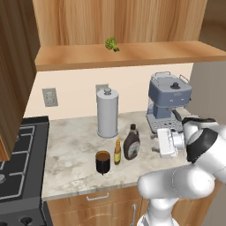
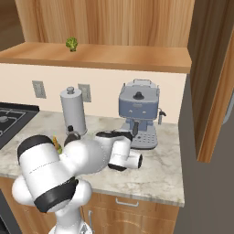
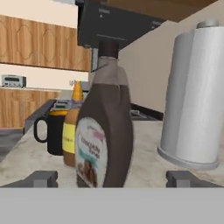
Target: Pick the syrup bottle and honey bottle from the cabinet and place them next to the mug.
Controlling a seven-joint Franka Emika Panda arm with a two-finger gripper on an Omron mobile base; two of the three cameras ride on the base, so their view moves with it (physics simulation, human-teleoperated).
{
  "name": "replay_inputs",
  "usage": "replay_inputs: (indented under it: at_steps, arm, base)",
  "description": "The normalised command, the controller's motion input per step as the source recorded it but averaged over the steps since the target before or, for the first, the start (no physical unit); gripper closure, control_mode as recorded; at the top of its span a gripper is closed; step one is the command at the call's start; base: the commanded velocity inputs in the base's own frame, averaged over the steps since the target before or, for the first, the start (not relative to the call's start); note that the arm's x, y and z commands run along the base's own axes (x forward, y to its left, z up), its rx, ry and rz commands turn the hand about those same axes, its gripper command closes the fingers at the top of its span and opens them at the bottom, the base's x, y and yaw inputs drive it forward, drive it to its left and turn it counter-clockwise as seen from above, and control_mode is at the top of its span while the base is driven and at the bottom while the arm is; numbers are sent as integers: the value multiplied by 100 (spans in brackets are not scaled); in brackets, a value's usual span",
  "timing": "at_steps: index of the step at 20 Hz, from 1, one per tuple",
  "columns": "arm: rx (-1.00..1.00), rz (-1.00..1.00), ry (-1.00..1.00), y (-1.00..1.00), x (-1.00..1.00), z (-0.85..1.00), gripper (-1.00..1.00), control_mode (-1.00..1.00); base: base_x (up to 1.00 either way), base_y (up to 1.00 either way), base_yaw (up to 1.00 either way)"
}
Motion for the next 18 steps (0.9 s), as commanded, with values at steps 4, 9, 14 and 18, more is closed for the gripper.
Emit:
replay_inputs:
  at_steps: [4,9,14,18]
  arm:
    - [2,-16,0,-19,-65,100,-100,-100]
    - [0,-12,3,-10,-61,100,-100,-100]
    - [0,-14,13,0,-60,95,-100,-100]
    - [-5,-22,18,1,-63,85,-100,-100]
  base:
    - [0,0,0]
    - [0,0,0]
    - [0,0,0]
    - [0,0,0]
